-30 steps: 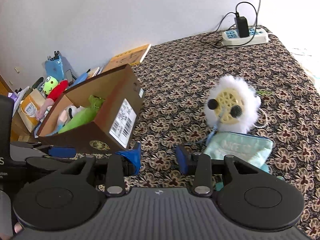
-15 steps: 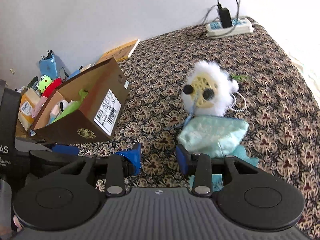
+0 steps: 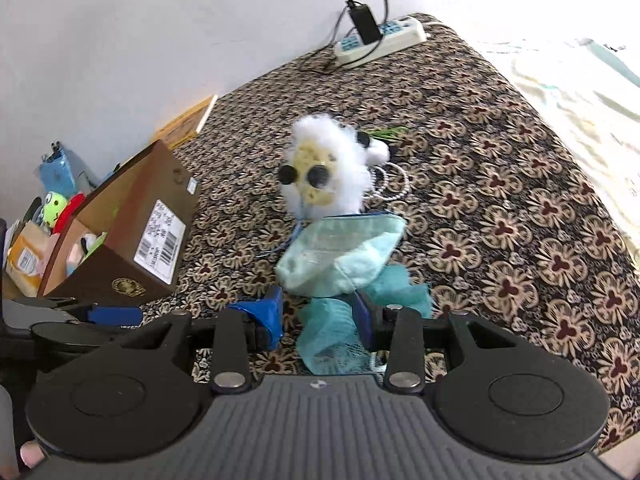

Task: Organize soft objects
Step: 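Grasp the teal pouch with the right tool and lift it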

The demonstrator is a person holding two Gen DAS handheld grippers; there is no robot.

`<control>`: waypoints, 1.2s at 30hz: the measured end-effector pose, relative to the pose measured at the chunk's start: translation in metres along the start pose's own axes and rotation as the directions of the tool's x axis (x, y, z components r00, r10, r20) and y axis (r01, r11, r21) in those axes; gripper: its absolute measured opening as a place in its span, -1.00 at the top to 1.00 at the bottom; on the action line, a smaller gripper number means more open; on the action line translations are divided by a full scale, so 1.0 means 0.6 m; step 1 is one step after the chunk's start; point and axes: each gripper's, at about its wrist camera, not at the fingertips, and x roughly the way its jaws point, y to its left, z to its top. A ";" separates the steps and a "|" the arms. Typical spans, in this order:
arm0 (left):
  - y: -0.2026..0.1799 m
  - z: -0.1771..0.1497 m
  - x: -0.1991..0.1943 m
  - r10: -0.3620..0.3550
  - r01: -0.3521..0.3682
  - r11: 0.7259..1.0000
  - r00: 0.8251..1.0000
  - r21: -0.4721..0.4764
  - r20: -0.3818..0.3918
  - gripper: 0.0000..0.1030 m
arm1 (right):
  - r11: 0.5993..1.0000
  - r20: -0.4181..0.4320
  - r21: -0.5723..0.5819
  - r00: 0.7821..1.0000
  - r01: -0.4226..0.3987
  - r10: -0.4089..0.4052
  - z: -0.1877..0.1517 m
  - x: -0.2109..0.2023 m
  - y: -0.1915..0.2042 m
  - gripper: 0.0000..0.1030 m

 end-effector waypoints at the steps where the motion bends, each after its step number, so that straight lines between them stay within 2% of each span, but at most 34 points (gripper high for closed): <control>1: -0.005 0.002 0.000 -0.005 0.005 1.000 1.000 0.009 0.000 -0.41 | 1.000 0.003 -0.001 1.000 0.002 -0.002 0.000 -0.003 -0.003 0.57; 10: -0.030 0.024 0.015 -0.068 0.068 0.997 0.998 0.041 -0.008 -0.40 | 0.999 0.023 0.014 0.999 0.029 -0.029 0.005 -0.012 -0.024 0.59; 15: -0.031 0.031 0.026 -0.120 0.121 0.992 0.993 0.029 -0.009 -0.38 | 0.997 0.027 0.080 1.000 0.010 -0.012 0.013 -0.010 -0.045 0.60; 20: -0.026 0.035 0.033 -0.247 0.247 0.969 0.969 0.002 0.004 -0.40 | 0.992 0.016 0.129 1.000 -0.013 0.011 0.021 0.001 -0.062 0.59; 30: -0.034 0.059 0.060 -0.281 0.281 0.959 0.960 0.028 0.008 -0.40 | 0.994 -0.010 0.105 1.000 0.023 -0.022 0.059 0.038 -0.072 0.59; 36: -0.047 0.064 0.072 -0.343 0.342 0.936 0.939 0.081 0.001 -0.41 | 0.987 -0.062 0.161 0.998 0.015 -0.005 0.073 0.069 -0.087 0.58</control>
